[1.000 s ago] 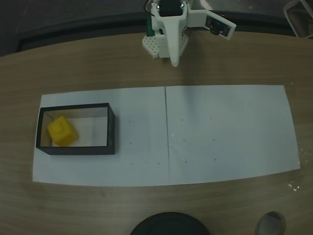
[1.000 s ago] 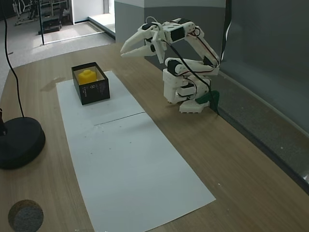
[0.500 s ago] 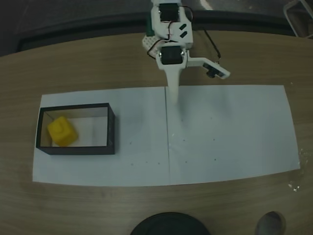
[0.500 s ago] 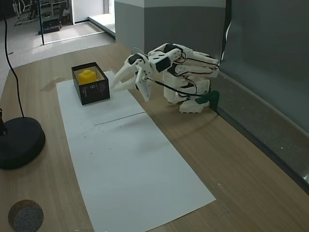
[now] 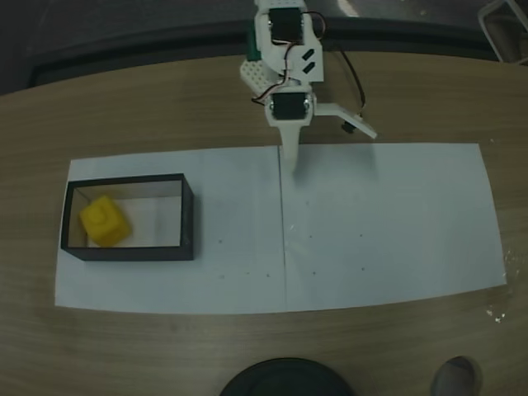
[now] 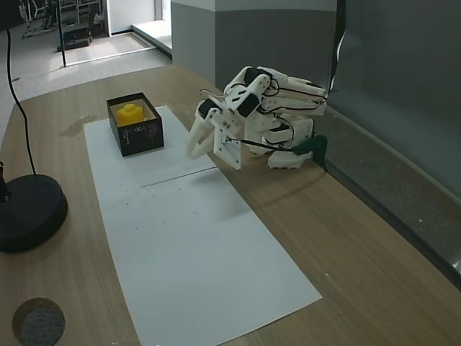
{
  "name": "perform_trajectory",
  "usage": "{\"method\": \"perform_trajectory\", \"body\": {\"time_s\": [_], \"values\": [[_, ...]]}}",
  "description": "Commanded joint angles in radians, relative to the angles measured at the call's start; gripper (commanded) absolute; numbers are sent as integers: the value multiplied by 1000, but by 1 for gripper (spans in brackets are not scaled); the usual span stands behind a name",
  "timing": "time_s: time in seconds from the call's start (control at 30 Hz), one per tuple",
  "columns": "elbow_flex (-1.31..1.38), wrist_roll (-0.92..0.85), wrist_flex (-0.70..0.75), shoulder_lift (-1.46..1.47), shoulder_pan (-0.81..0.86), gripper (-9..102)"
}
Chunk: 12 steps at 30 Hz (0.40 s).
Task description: Grab a yellow square and put it in the box.
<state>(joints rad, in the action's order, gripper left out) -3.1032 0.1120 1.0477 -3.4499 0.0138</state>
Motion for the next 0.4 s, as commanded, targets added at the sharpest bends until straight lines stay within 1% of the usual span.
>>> {"method": "perform_trajectory", "body": {"time_s": [0.0, 0.13, 0.37], "values": [[64, 3, 97, -26, -3, 0], [101, 0, 242, -26, -3, 0], [103, 3, 242, -26, -3, 0]]}}
